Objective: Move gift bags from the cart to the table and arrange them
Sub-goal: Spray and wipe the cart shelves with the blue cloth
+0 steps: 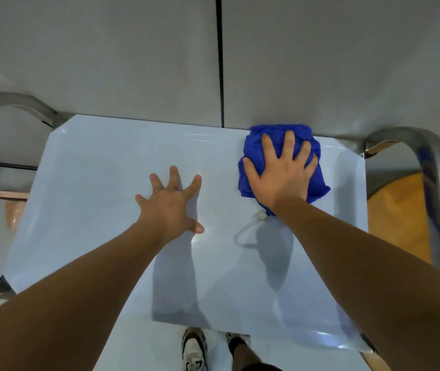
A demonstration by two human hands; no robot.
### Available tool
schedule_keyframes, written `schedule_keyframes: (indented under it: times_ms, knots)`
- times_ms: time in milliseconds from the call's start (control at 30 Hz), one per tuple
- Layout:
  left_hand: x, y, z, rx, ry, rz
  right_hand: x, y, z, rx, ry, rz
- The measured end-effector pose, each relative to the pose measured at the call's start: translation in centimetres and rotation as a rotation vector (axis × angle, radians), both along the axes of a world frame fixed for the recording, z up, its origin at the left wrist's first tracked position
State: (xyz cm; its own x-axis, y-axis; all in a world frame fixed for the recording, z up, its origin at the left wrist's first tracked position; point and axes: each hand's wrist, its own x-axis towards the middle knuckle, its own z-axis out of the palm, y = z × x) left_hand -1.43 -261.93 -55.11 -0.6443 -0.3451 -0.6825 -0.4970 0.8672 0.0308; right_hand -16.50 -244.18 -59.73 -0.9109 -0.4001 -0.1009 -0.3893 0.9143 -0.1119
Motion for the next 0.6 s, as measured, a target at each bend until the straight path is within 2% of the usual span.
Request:
schedule_keyframes:
  times_ms: [233, 600]
  knots:
    - [0.2, 0.4, -0.2, -0.027, -0.003, -0.026, 3.5, 0.0, 0.6, 0.003, -0.044, -0.026]
    - [0.5, 0.2, 0.4, 0.012, 0.033, -0.046, 22.3, 2.4, 0.8, -0.034, -0.058, -0.051]
